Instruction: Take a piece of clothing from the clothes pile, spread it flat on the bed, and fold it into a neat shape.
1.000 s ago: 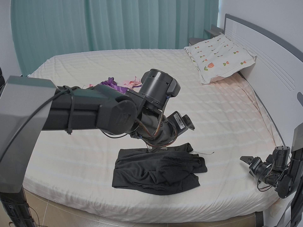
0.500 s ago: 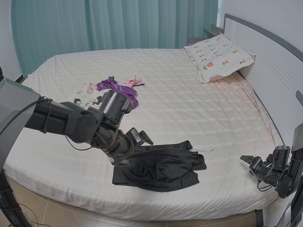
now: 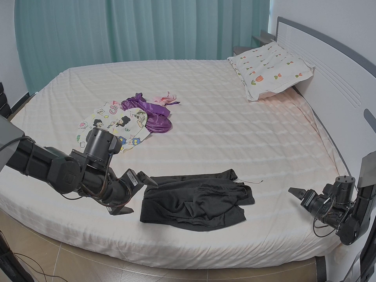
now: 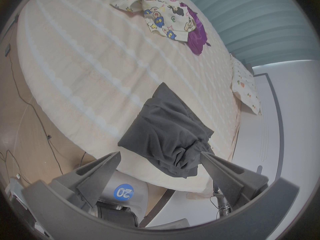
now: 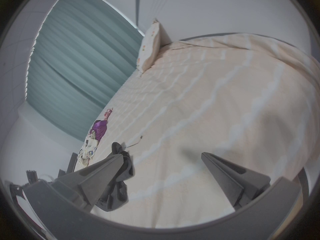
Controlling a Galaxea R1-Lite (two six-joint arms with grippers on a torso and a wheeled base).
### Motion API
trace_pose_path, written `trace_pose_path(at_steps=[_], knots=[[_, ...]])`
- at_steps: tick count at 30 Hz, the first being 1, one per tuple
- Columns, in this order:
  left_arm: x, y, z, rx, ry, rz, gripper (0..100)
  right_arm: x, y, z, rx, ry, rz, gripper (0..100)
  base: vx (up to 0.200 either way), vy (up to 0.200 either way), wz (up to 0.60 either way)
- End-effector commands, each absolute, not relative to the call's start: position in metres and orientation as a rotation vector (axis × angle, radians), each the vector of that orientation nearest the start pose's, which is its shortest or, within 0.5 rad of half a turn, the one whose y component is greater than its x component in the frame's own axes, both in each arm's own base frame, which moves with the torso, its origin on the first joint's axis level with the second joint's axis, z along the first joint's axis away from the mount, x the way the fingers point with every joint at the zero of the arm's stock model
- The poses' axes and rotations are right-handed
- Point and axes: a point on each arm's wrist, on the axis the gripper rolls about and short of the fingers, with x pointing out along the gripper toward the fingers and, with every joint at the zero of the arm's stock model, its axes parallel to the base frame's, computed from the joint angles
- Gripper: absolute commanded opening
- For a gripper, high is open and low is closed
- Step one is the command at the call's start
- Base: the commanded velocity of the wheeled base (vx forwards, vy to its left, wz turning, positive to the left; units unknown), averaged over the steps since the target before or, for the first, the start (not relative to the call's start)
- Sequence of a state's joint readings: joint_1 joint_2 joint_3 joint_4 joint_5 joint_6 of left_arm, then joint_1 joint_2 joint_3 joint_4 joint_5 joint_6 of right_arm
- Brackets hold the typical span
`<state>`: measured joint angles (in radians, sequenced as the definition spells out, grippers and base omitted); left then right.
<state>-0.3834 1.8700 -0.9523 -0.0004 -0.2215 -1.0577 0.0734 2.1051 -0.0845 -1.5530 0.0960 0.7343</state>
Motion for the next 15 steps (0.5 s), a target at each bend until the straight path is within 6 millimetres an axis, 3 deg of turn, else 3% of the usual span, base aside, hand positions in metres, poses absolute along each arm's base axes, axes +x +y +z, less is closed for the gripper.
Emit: trace_pose_path(at_steps=[1, 6, 12, 15], knots=[[0.285, -0.116, 0.108, -0.888, 1.119, -0.006, 100, 0.251, 0.028, 0.027, 0.671, 0.456, 0.043, 100, 0.000, 0.000, 0.00], [0.282, -0.110, 0.103, -0.892, 1.127, -0.006, 100, 0.261, 0.045, 0.040, 0.652, 0.449, 0.105, 100, 0.000, 0.000, 0.00], [0.289, -0.107, 0.098, -0.894, 1.112, 0.024, 100, 0.256, 0.055, 0.037, 0.644, 0.496, 0.125, 100, 0.000, 0.000, 0.00], [0.288, -0.102, 0.101, -0.913, 1.108, 0.021, 100, 0.253, 0.053, 0.038, 0.645, 0.496, 0.120, 100, 0.000, 0.200, 0.00]])
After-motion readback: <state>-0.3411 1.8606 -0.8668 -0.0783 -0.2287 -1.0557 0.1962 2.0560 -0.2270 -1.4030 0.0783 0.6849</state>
